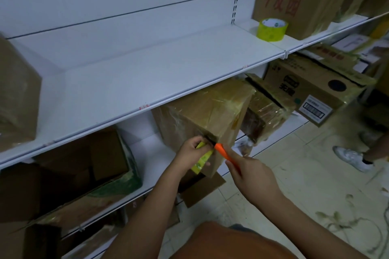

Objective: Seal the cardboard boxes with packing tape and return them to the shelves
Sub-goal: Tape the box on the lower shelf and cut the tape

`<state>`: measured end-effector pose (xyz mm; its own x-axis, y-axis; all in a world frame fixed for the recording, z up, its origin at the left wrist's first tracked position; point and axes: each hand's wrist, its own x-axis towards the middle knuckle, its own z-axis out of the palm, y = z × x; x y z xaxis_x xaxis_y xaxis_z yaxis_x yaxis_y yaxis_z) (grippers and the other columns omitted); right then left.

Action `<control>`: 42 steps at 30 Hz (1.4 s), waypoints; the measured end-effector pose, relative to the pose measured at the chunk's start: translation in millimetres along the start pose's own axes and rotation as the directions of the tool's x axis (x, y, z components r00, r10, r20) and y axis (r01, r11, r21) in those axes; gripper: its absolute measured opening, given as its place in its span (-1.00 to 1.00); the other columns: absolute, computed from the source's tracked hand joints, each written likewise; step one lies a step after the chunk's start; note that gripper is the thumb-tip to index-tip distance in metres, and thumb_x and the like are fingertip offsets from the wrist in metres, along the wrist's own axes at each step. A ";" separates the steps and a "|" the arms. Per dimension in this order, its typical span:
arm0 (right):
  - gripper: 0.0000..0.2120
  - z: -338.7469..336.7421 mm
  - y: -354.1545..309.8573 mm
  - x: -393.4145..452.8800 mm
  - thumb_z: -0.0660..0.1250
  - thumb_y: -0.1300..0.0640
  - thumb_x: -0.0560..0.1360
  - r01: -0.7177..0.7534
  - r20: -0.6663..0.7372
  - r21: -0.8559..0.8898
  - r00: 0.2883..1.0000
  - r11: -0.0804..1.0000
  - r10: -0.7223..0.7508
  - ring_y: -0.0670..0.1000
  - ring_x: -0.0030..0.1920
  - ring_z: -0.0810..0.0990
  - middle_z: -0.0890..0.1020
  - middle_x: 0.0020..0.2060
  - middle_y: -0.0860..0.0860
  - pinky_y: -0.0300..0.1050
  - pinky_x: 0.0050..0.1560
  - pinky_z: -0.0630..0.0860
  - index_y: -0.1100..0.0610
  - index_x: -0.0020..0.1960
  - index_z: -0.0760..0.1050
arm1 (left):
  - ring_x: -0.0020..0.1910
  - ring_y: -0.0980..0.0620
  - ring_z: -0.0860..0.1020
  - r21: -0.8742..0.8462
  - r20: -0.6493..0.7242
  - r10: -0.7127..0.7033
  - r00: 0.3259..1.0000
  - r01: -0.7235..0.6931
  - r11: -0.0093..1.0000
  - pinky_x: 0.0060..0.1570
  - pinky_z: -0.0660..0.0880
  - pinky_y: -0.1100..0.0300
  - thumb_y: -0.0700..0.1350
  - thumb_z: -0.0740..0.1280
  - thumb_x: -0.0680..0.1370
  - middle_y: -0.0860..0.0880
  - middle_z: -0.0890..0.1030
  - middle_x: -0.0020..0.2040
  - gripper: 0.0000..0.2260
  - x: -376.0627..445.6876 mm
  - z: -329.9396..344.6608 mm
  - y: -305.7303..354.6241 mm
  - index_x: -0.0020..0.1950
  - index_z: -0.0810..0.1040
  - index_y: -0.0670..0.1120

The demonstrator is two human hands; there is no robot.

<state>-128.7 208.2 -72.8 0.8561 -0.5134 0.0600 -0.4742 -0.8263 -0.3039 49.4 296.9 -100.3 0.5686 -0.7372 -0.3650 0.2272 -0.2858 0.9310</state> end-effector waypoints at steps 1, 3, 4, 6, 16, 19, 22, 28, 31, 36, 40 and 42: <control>-0.47 2.5 -2.7 4.1 0.00 -0.14 0.68 -0.001 0.006 0.009 1.000 1.000 0.001 -0.06 -0.41 0.36 0.32 -0.38 -0.09 -0.11 -0.39 0.40 -0.36 0.55 -0.15 | -0.20 0.00 0.66 -0.007 -0.015 -0.007 1.000 0.006 1.000 -0.35 0.58 0.17 -0.22 0.38 0.58 -0.12 0.66 -0.03 -0.95 -1.0 0.0 1.7 0.00 0.63 -0.10; -0.47 4.9 -2.8 14.0 -0.02 -0.15 0.68 0.002 0.036 0.012 0.999 1.000 -0.003 -0.05 -0.38 0.40 0.43 -0.32 -0.05 -0.14 -0.42 0.33 -0.36 0.56 -0.17 | -0.27 -0.01 0.64 -0.012 -0.046 -0.013 0.999 0.012 1.000 -0.38 0.58 0.18 -0.24 0.36 0.59 -0.15 0.64 -0.05 -0.95 -0.8 -2.4 4.4 0.02 0.61 -0.13; -0.49 3.5 1.0 15.1 -0.03 -0.16 0.68 0.017 0.042 0.006 0.999 1.000 -0.017 -0.05 -0.37 0.41 0.45 -0.30 -0.04 -0.16 -0.43 0.29 -0.37 0.55 -0.16 | -0.30 -0.01 0.64 -0.001 -0.035 -0.011 0.999 0.011 1.000 -0.38 0.59 0.17 -0.24 0.36 0.59 -0.15 0.65 -0.08 -0.95 -0.8 -4.1 4.9 0.01 0.60 -0.13; -0.51 -0.8 11.7 8.6 -0.04 -0.19 0.67 0.037 0.035 -0.008 0.999 0.999 -0.037 -0.08 -0.39 0.38 0.41 -0.32 -0.06 -0.20 -0.45 0.21 -0.39 0.55 -0.12 | -0.31 0.00 0.65 0.030 0.003 -0.005 1.000 0.005 1.000 -0.35 0.60 0.18 -0.23 0.37 0.59 -0.10 0.67 -0.14 -0.96 -3.0 -6.2 7.7 0.00 0.61 -0.13; -0.51 -2.7 13.6 13.1 -0.04 -0.18 0.67 0.028 0.017 -0.062 0.999 0.998 -0.027 0.01 -0.33 0.46 0.40 -0.28 -0.04 -0.11 -0.42 0.28 -0.36 0.56 -0.10 | -0.28 0.02 0.66 -0.007 0.020 -0.033 0.999 0.033 0.999 -0.36 0.58 0.19 -0.24 0.36 0.59 -0.10 0.69 -0.24 -0.96 -1.5 -8.0 16.0 -0.01 0.61 -0.17; -0.52 -0.3 11.9 23.8 -0.06 -0.20 0.66 0.036 0.065 -0.024 0.997 0.999 -0.035 0.04 -0.29 0.57 0.51 -0.28 -0.02 -0.06 -0.34 0.49 -0.39 0.55 -0.10 | -0.31 -0.03 0.63 -0.073 -0.011 -0.046 0.999 0.045 0.996 -0.38 0.54 0.16 -0.21 0.37 0.59 -0.15 0.68 -0.25 -0.93 -0.9 -8.0 13.0 -0.08 0.60 -0.14; -0.56 0.0 17.0 28.5 -0.07 -0.21 0.66 0.083 0.098 -0.073 0.992 0.994 -0.076 -0.01 -0.34 0.50 0.48 -0.32 -0.06 -0.09 -0.36 0.46 -0.33 0.53 0.11 | -0.37 0.02 0.60 -0.072 -0.053 -0.093 0.994 0.089 0.993 -0.36 0.53 0.22 -0.17 0.39 0.58 -0.08 0.67 -0.29 -0.95 -6.6 -8.9 7.6 -0.07 0.63 -0.11; -0.48 5.8 10.8 37.3 -0.23 -0.25 0.60 0.154 0.045 -0.084 0.988 0.984 -0.151 0.04 -0.32 0.57 0.55 -0.26 -0.01 -0.09 -0.38 0.47 -0.34 0.56 -0.14 | -0.40 0.05 0.60 -0.038 -0.118 -0.072 0.990 0.068 0.997 -0.35 0.55 0.24 -0.13 0.38 0.59 -0.14 0.65 -0.26 -0.92 -8.0 -16.3 9.2 0.01 0.63 -0.13; -0.49 5.8 13.9 35.1 -0.20 -0.23 0.62 0.173 0.049 -0.095 0.984 0.980 -0.169 0.05 -0.32 0.58 0.57 -0.24 0.00 -0.10 -0.38 0.45 -0.34 0.56 -0.14 | -0.20 0.01 0.66 -0.091 -0.117 -0.128 0.985 0.118 0.989 -0.23 0.60 0.21 -0.02 0.39 0.59 -0.07 0.71 -0.12 -0.89 -17.0 -17.4 2.8 0.04 0.65 -0.02; -0.49 10.5 6.3 35.9 -0.20 -0.20 0.64 0.178 0.044 -0.144 0.984 0.973 -0.174 0.09 -0.30 0.58 0.59 -0.23 0.05 -0.08 -0.39 0.39 -0.26 0.59 -0.03 | -0.17 0.01 0.63 0.079 -0.276 -0.075 0.958 0.100 0.992 -0.25 0.51 0.24 -0.03 0.37 0.58 -0.04 0.68 -0.15 -0.86 -8.4 -15.5 5.1 -0.01 0.68 -0.06; -0.47 4.8 10.0 32.1 -0.03 -0.13 0.69 0.100 0.012 -0.091 0.995 0.991 -0.100 -0.01 -0.39 0.49 0.52 -0.32 -0.01 -0.15 -0.49 0.32 -0.25 0.60 -0.15 | -0.09 -0.10 0.63 0.395 -0.360 -0.081 0.930 0.231 0.889 -0.17 0.46 0.20 -0.09 0.39 0.55 -0.05 0.61 -0.25 -0.78 -18.8 -38.1 -45.5 -0.30 0.63 -0.02; -0.46 8.0 9.5 29.9 -0.04 -0.13 0.69 0.073 0.007 -0.089 0.997 0.993 -0.072 -0.04 -0.42 0.43 0.47 -0.33 -0.02 -0.18 -0.51 0.24 -0.22 0.61 -0.15 | -0.07 -0.03 0.63 0.385 -0.371 -0.096 0.924 0.247 0.889 -0.10 0.44 0.19 -0.10 0.42 0.53 0.03 0.65 -0.24 -0.77 -30.6 -46.8 -71.6 -0.33 0.64 0.05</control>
<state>-106.0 186.8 -81.4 0.8896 -0.4506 0.0749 -0.4273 -0.8788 -0.2125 52.7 368.6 -156.0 0.7969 -0.4263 -0.4281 0.0379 -0.6719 0.7397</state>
